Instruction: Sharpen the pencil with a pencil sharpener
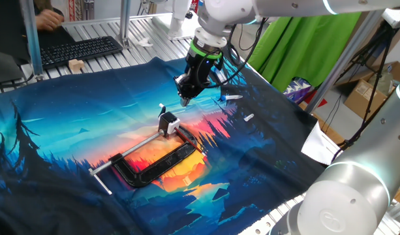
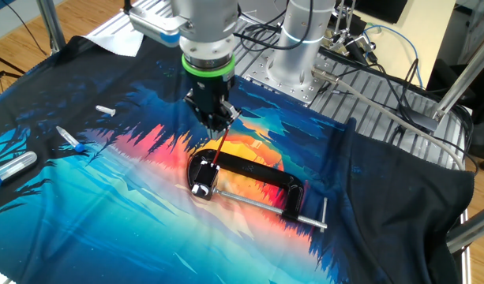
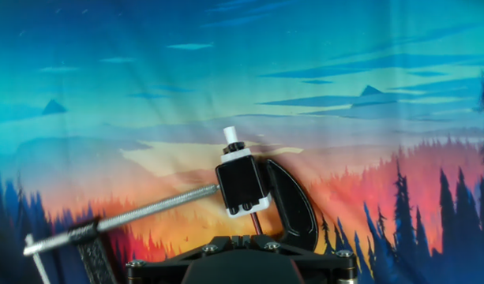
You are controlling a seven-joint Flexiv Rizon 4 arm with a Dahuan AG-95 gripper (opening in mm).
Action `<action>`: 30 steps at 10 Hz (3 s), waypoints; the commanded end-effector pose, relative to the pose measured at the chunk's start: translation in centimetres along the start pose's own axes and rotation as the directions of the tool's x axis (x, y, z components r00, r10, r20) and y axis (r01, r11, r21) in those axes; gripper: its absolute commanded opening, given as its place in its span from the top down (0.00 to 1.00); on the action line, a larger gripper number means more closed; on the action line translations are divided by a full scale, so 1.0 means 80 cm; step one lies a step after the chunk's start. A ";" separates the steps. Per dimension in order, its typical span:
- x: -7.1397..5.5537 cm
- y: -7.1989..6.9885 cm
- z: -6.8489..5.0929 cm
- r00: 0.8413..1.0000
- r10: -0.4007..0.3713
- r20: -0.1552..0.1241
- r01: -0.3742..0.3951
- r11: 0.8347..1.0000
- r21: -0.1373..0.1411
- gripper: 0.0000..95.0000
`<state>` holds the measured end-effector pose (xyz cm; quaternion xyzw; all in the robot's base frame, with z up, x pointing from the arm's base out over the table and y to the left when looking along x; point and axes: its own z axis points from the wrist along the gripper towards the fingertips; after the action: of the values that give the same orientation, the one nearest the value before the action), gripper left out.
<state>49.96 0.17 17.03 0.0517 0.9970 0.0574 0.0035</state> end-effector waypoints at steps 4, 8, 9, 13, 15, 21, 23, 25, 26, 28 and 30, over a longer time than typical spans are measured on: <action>-0.009 0.001 0.003 1.000 -0.002 -0.018 0.002 1.000 0.011 1.00; -0.050 0.002 0.006 1.000 -0.007 -0.023 0.008 1.000 0.024 1.00; -0.059 0.001 0.008 1.000 -0.011 -0.023 0.012 1.000 0.027 1.00; -0.106 -0.004 0.025 0.999 -0.032 -0.029 0.033 0.999 0.042 1.00; -0.125 -0.006 0.042 0.999 -0.038 -0.027 0.039 0.998 0.042 1.00; -0.165 -0.017 0.065 0.998 -0.058 -0.029 0.059 0.997 0.042 1.00; -0.173 -0.019 0.078 0.998 -0.062 -0.026 0.063 0.997 0.042 1.00; -0.181 -0.023 0.090 0.997 -0.069 -0.025 0.070 0.997 0.041 1.00; -0.185 -0.025 0.094 0.997 -0.071 -0.026 0.072 0.997 0.039 1.00; -0.188 -0.027 0.103 0.997 -0.074 -0.028 0.075 0.996 0.043 1.00; -0.188 -0.027 0.103 0.997 -0.073 -0.031 0.075 0.996 0.042 1.00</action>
<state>64.77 -2.54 8.61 0.0135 0.9992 0.0371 -0.0107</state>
